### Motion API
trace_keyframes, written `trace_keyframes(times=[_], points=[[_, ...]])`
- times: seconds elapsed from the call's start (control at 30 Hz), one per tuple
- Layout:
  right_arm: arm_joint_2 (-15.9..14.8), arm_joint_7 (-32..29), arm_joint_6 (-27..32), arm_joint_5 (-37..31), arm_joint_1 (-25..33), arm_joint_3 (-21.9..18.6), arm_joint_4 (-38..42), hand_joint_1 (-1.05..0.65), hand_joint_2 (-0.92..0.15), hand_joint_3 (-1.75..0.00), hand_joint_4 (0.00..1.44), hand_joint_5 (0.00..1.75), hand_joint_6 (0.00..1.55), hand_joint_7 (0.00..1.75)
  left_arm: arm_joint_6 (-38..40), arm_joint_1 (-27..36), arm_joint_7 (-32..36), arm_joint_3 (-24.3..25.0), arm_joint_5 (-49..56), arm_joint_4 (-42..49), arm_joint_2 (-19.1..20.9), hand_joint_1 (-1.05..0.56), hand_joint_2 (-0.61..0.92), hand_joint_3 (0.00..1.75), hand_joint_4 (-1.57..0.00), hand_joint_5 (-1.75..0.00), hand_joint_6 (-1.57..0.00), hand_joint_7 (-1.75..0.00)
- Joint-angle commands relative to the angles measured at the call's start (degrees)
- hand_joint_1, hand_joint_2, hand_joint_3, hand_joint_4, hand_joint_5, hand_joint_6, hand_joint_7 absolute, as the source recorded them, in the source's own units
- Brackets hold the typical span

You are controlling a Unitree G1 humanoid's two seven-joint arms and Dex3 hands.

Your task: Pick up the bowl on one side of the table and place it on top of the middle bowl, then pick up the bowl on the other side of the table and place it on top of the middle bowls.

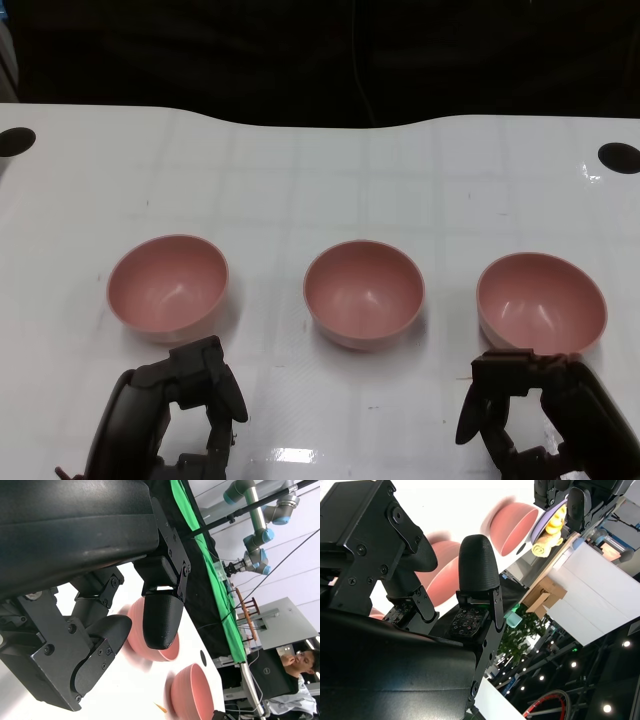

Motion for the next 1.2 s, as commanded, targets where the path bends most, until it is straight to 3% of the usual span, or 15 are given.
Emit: trace_keyframes(times=[0.03,0.17,0.2,0.27,0.3,0.37,0.5,0.57,0.77,0.97,1.2], points=[[-0.36,-0.46,-0.74,0.56,-0.31,-0.49,0.64,0.17,-0.11,-1.66,0.99,1.64,0.97,1.37,-1.53,-0.17,0.81,0.77,1.51,-0.27,0.73,-0.03,0.24,1.71,-0.90,-1.75,-0.86,-1.57],[-0.22,0.12,-0.42,1.07,-0.28,-0.16,0.70,0.18,-0.10,-1.69,0.99,1.63,0.97,1.37,-2.74,-0.36,4.38,1.90,6.69,-1.09,0.86,-0.07,0.30,1.55,-0.80,-1.71,-0.80,-1.40],[-0.21,0.12,-0.44,1.02,-0.25,-0.14,0.66,0.18,-0.09,-1.69,0.99,1.63,0.97,1.37,-3.06,-0.43,5.15,2.13,7.80,-1.26,0.92,-0.09,0.39,1.34,-0.72,-1.55,-0.73,-1.23],[-0.21,-0.13,-0.40,0.50,-0.21,-0.21,0.50,0.19,-0.09,-1.69,0.99,1.64,0.97,1.37,-2.56,-0.13,6.85,2.59,10.31,-2.86,1.07,-0.12,0.47,1.11,-0.63,-1.40,-0.65,-1.04],[-0.21,-0.22,-0.37,0.33,-0.20,-0.24,0.45,0.19,-0.09,-1.69,0.99,1.64,0.97,1.37,-2.25,0.02,7.32,2.65,10.93,-3.41,1.10,-0.14,0.52,0.99,-0.59,-1.35,-0.62,-0.95],[-0.18,-0.14,-0.32,0.35,-0.09,-0.19,0.25,0.18,-0.09,-1.69,0.99,1.64,0.97,1.37,-0.67,0.71,9.57,3.29,14.97,-6.15,1.49,-0.15,0.55,0.92,-0.57,-1.32,-0.61,-0.89],[-0.16,0.07,-0.08,0.34,0.22,-0.06,-0.17,0.19,-0.09,-1.69,0.98,1.65,0.96,1.37,5.90,2.67,14.83,5.00,26.89,-14.87,2.59,-0.31,0.78,0.31,-0.37,-1.00,-0.49,-0.39],[-0.07,-0.20,0.09,-0.05,0.28,-0.15,-0.34,0.18,-0.09,-1.69,0.98,1.65,0.96,1.36,10.38,3.58,15.31,4.91,30.69,-18.81,3.09,-0.39,0.87,0.15,-0.31,-0.93,-0.46,-0.26],[0.41,0.21,0.26,0.42,0.38,0.33,-0.34,0.17,-0.11,-1.69,0.96,1.67,0.95,1.36,21.19,3.85,14.83,3.81,40.35,-27.97,5.59,-0.49,0.92,0.03,-0.24,-0.75,-0.42,-0.11],[0.34,-0.07,0.42,0.08,0.39,0.38,-0.38,0.19,-0.11,-1.70,0.96,1.68,0.95,1.35,28.67,1.67,16.34,1.94,48.23,-31.02,7.50,-0.51,0.88,0.00,-0.23,-0.71,-0.42,-0.07],[0.58,-0.41,0.19,-0.10,-0.20,0.59,0.61,0.17,-0.12,-1.68,0.96,1.66,0.95,1.36,43.47,-3.45,12.81,-3.64,60.30,-31.50,7.12,-0.54,0.85,0.00,-0.19,-0.67,-0.36,-0.03]])
